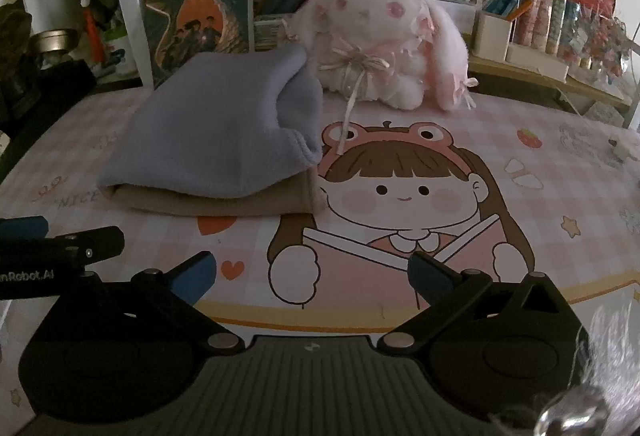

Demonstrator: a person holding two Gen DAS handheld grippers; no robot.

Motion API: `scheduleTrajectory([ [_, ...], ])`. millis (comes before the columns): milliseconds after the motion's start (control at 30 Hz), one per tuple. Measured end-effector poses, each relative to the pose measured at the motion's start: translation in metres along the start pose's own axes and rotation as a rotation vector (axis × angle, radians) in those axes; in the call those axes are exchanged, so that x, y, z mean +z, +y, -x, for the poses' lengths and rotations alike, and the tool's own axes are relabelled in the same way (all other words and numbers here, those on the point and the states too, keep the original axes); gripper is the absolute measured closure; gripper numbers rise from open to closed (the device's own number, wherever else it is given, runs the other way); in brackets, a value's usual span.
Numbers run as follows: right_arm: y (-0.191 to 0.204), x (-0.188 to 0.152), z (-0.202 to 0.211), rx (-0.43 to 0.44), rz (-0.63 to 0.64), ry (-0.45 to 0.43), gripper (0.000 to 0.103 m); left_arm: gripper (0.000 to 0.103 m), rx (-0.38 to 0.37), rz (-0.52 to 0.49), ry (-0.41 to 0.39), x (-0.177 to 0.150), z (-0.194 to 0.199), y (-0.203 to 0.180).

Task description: Fold clothes

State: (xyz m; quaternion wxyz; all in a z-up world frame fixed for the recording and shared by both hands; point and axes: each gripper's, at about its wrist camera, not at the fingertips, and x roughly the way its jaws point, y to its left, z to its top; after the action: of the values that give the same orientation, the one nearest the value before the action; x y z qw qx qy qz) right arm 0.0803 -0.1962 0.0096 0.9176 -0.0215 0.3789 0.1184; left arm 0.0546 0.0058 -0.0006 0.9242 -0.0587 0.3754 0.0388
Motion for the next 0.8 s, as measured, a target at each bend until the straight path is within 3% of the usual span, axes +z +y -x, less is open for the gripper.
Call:
scheduleTrajectory([
  [800,0.0027,-0.0007,0.0007,0.008,-0.004,-0.004,0.0,0.001,0.019,-0.013,-0.036,0.0009,0.005,-0.0017],
])
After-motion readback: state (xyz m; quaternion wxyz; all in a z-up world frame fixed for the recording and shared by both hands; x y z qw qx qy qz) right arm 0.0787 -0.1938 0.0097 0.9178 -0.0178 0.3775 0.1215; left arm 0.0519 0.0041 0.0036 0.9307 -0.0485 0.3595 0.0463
